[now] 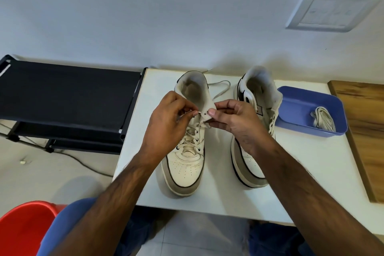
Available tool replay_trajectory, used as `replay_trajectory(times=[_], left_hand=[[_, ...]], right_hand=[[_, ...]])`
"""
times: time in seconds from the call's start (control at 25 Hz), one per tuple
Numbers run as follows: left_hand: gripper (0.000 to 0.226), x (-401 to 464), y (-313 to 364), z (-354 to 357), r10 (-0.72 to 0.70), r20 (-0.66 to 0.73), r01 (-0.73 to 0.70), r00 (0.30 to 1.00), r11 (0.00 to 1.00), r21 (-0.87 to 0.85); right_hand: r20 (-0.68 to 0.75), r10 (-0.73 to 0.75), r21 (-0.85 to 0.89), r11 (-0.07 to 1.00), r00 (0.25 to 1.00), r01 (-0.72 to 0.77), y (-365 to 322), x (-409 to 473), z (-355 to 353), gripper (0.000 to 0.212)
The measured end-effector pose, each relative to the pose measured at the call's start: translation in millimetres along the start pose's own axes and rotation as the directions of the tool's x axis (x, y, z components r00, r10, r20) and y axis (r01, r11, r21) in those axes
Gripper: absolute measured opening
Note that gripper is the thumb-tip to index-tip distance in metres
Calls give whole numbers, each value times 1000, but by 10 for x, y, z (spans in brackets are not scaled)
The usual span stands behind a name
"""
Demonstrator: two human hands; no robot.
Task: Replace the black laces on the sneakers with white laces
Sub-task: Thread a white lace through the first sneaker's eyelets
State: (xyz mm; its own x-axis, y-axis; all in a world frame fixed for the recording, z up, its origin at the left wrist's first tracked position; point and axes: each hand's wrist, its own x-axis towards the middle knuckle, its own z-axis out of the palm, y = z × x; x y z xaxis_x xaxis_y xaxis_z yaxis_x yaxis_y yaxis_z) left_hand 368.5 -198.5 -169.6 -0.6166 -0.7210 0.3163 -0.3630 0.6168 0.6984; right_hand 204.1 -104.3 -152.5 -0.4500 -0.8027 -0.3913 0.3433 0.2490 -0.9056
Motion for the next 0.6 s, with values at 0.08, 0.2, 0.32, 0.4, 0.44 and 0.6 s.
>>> replay_trajectory(times=[0.08, 0.2, 0.32, 0.4, 0.44, 0.6], left_hand=[[10, -11, -7, 6, 46, 8, -46, 999, 997, 63], [10, -20, -23, 10, 86, -2, -86, 996, 989, 120], [11, -12, -51, 26, 174, 5, -171, 985, 962, 215], [17, -4, -80, 39, 208, 3, -201, 978, 941, 271], [16, 0, -95, 39, 201, -12, -190, 979, 941, 281], [20, -1, -90, 20, 139, -51, -122, 989, 959, 257]], right_hand=[[3, -10, -5, 1000, 1000, 10, 5, -1, 37, 15], [-2, -31, -13, 999, 1000, 31, 14, 1, 81, 12], [2, -44, -29, 999, 999, 44, 19, 4, 86, 13], [9, -67, -52, 996, 998, 67, 25, -4, 84, 13], [18, -82, -74, 994, 996, 83, 29, -10, 79, 13], [49, -132, -172, 975, 990, 139, 63, -19, 17, 16]])
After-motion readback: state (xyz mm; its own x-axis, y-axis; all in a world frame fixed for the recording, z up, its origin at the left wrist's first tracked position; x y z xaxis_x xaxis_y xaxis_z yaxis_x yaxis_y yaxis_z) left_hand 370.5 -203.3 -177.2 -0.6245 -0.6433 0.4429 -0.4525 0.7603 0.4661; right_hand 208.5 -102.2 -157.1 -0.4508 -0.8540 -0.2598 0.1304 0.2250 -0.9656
